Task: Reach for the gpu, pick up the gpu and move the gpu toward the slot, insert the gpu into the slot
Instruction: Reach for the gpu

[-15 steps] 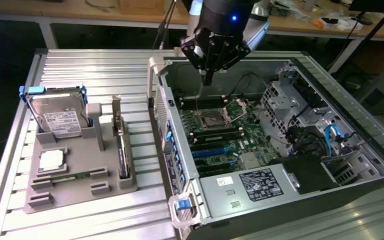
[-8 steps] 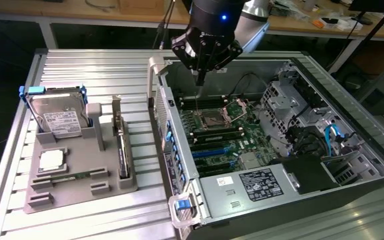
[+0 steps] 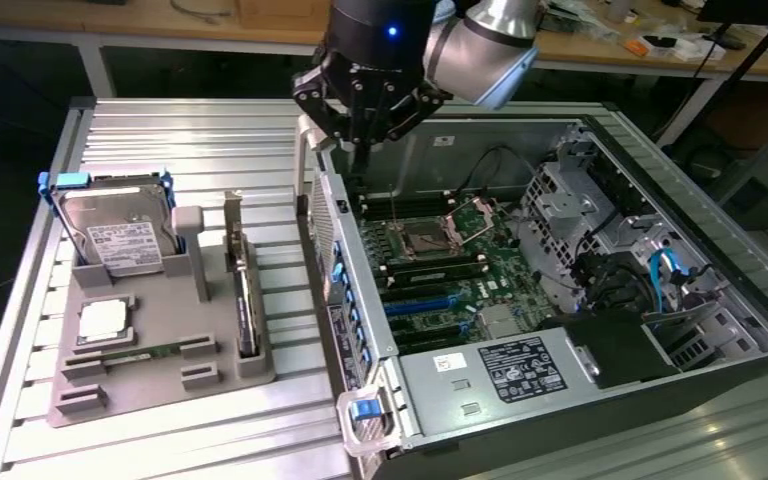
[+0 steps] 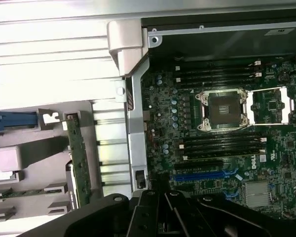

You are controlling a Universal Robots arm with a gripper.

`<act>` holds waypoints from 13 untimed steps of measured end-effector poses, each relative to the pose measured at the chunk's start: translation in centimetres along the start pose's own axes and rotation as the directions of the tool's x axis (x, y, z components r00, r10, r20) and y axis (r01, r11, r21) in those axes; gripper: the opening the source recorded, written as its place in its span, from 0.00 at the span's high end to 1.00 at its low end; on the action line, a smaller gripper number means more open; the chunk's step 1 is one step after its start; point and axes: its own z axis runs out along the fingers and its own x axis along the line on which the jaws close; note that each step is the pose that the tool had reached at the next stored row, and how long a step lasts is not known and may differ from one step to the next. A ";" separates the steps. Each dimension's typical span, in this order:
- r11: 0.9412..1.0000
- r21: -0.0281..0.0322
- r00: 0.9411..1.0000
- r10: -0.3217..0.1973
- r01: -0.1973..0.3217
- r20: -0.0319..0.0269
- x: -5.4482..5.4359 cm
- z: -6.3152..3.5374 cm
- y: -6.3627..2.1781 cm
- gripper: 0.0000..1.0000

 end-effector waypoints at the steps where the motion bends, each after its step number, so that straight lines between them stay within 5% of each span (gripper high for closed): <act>1: 1.000 0.000 1.000 0.000 0.000 0.000 0.4 -0.02 -0.02 0.89; 13: 1.000 0.000 1.000 0.000 0.000 0.000 5.2 -0.15 -0.39 0.89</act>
